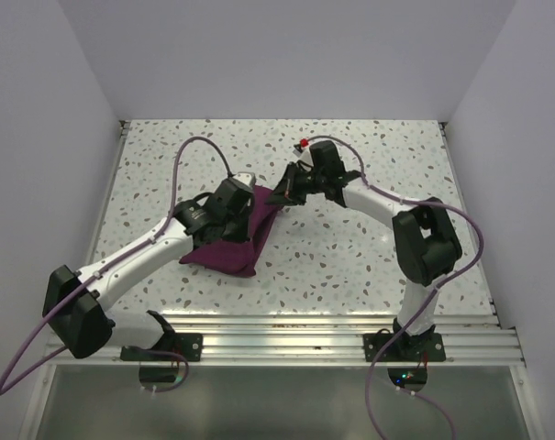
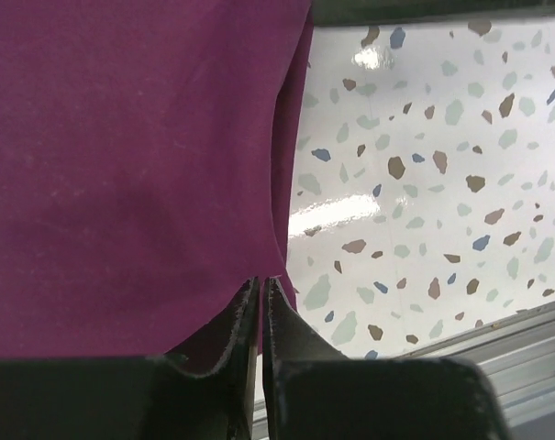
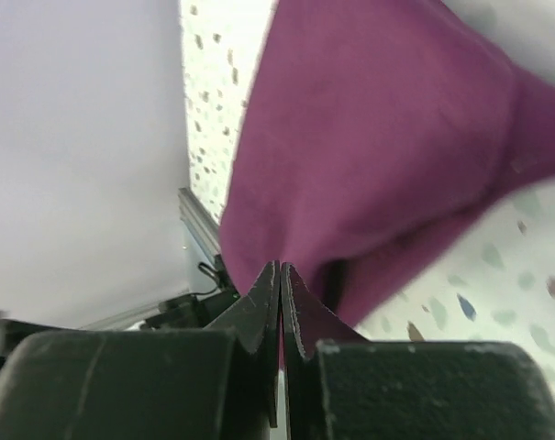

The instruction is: Prepare the surgical pack

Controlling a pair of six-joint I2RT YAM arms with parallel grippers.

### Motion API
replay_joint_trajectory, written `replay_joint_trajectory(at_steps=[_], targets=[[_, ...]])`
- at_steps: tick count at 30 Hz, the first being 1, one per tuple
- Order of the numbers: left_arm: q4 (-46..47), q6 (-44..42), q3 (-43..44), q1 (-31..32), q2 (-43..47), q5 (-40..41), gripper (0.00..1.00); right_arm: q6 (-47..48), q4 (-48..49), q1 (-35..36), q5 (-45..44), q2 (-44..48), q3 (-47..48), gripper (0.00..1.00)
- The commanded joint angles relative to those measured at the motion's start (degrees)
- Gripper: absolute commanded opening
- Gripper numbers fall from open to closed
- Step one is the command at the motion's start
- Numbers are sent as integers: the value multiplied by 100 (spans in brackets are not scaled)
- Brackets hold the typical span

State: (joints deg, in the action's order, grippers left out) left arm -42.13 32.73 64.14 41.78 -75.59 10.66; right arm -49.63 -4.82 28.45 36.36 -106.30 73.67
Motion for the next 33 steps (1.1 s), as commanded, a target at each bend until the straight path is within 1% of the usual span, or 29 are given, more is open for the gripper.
replay_joint_trajectory(at_steps=[1,5,6,9,12,13,15,17,21,24,28,29,33], targets=[[828,-293,-305,-309,-166,-651,5,-161,359,3,468,-399,656,0],[1303,-328,-533,-363,-307,-907,3,-521,586,12,863,-970,1236,0],[1408,-329,-578,-363,-333,-977,3,-626,570,12,942,-1215,1316,0],[1681,-381,-648,-363,-535,-1249,1,-715,552,47,1319,-1516,1422,0],[1909,-390,-823,-363,-641,-1504,0,-759,797,3,1531,-1534,949,0],[1928,-382,-946,-364,-641,-1548,0,-724,903,-14,1558,-1395,565,0],[1954,-381,-1078,-364,-589,-1593,0,-558,992,-93,1576,-1271,228,0],[1954,-399,-1315,-364,-466,-1593,0,-452,1088,-216,1559,-1139,-351,0],[1797,-434,-1632,-355,-299,-1532,0,-180,957,-357,1523,-1130,-555,0],[1560,-478,-1642,-364,-150,-1435,0,171,536,-375,1462,-1060,-407,0],[1330,-522,-1169,-364,9,-1426,1,550,-272,-375,1242,-831,181,0],[1321,-522,-1071,-364,1,-1469,3,559,-317,-358,1233,-761,270,0],[1549,-461,-780,-363,-201,-1584,7,349,-292,-173,1286,-795,657,0]])
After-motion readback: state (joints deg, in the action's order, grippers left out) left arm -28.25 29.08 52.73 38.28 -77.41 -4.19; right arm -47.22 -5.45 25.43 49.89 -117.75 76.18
